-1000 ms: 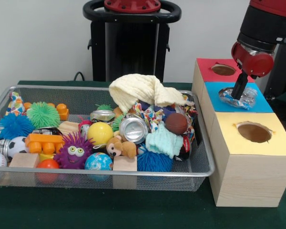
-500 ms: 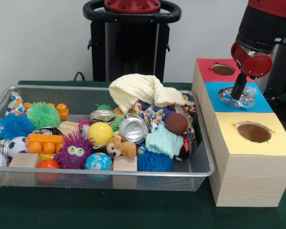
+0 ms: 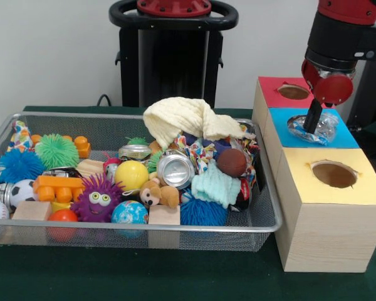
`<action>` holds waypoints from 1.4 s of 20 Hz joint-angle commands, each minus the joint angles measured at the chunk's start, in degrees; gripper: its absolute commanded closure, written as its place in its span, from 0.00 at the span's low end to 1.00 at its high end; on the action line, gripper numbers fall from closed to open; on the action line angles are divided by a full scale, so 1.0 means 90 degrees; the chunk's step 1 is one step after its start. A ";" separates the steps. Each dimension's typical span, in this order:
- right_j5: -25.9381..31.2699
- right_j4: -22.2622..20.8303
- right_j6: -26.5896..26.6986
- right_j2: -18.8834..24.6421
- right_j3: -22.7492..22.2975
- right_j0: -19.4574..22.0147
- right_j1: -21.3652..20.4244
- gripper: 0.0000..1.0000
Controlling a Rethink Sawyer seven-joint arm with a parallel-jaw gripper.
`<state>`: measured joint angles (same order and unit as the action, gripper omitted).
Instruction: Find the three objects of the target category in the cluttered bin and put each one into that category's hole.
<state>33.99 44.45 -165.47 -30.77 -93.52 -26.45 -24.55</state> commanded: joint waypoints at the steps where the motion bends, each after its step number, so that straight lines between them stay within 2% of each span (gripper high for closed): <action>1: -0.2219 0.0025 0.0007 0.2359 -0.0742 0.0926 0.1812 1.00; 5: -0.2453 -0.0158 0.0010 0.2539 -0.0795 0.1094 0.1834 1.00; 9: -0.2375 -0.0257 0.0036 0.2622 -0.0832 0.1204 0.1803 1.00; 18: -0.1955 -0.0500 0.0011 0.2493 -0.0748 0.1225 0.1770 1.00; 24: -0.1836 -0.0632 -0.0299 0.2079 -0.0448 0.0897 0.2038 1.00; 28: -0.1555 -0.0644 -0.0831 0.1463 -0.0036 0.0411 0.2439 1.00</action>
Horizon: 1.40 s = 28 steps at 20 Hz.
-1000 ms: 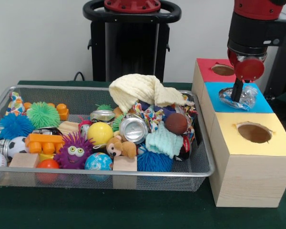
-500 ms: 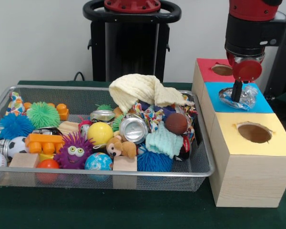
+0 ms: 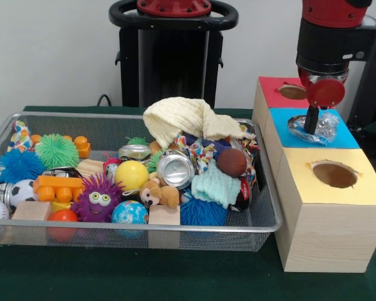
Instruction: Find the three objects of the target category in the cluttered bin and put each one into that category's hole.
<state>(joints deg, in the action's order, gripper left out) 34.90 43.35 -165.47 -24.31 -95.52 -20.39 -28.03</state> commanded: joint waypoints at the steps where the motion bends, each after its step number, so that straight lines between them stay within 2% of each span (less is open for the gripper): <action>1: -0.1736 -0.0504 -0.0771 0.0779 0.0167 -0.0234 0.2836 1.00; 7: -0.1962 -0.0584 -0.0216 0.0935 0.0054 -0.0064 0.2872 1.00; 9: -0.1997 -0.0661 0.0197 0.1180 -0.0178 0.0175 0.2721 1.00; 12: -0.2103 -0.0765 0.0488 0.1364 -0.0393 0.0379 0.2645 1.00; 18: -0.2433 -0.1065 0.0465 0.1381 -0.0281 0.0501 0.2856 1.00; 22: -0.3005 -0.1314 0.0334 0.1474 -0.0269 0.0620 0.2970 1.00; 28: -0.2674 -0.1461 0.0356 0.1517 -0.0333 0.0716 0.2883 1.00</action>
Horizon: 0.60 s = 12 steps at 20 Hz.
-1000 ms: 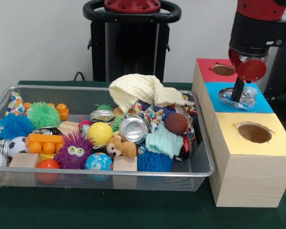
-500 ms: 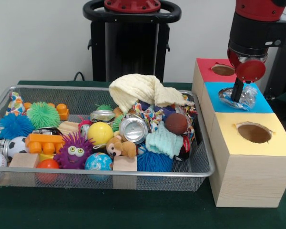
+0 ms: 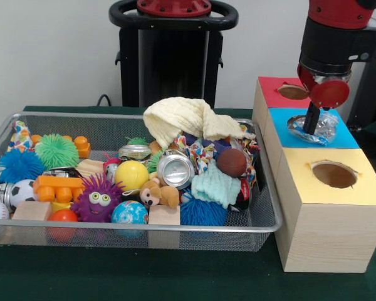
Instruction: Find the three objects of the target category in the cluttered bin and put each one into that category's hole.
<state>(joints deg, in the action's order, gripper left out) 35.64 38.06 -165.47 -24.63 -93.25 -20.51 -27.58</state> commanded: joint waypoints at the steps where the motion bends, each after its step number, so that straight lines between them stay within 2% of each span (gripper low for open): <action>1: -0.2706 -0.0905 0.0390 0.1572 -0.0583 0.0761 0.2831 1.00; 3: -0.2954 -0.0971 0.0519 0.1841 -0.0679 0.1014 0.2824 1.00; 6: -0.3955 -0.1269 0.0518 0.2502 -0.0852 0.1640 0.2925 1.00; 8: -0.4599 -0.1681 0.0447 0.2964 -0.0903 0.2145 0.3059 1.00; 9: -0.5163 -0.2084 0.0322 0.3263 -0.0895 0.2488 0.3202 1.00; 10: -0.5343 -0.2253 0.0136 0.3277 -0.0819 0.2510 0.3280 1.00; 12: -0.4918 -0.2105 -0.0256 0.2824 -0.0643 0.2016 0.3234 1.00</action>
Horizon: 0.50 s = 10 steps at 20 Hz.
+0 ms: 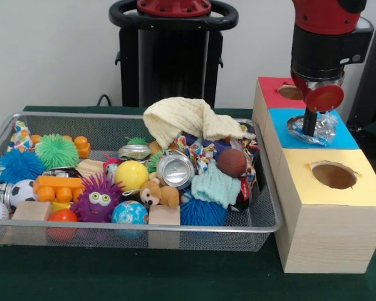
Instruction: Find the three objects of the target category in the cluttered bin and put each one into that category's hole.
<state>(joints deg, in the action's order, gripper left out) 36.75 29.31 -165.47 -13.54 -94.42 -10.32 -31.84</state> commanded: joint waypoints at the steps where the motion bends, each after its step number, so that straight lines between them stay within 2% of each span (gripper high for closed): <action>1: -0.4767 -0.1141 -0.0280 0.1461 -0.0474 0.0770 0.3657 1.00; 4: -0.4183 -0.1115 -0.0350 0.1352 -0.0534 0.0689 0.3487 1.00; 8: -0.4090 -0.1111 -0.0311 0.1451 -0.0649 0.0803 0.3387 1.00; 10: -0.4093 -0.1069 -0.0476 0.1313 -0.0571 0.0645 0.3426 1.00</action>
<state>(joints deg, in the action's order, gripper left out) 37.47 27.21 -165.47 -11.34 -94.39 -8.47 -32.44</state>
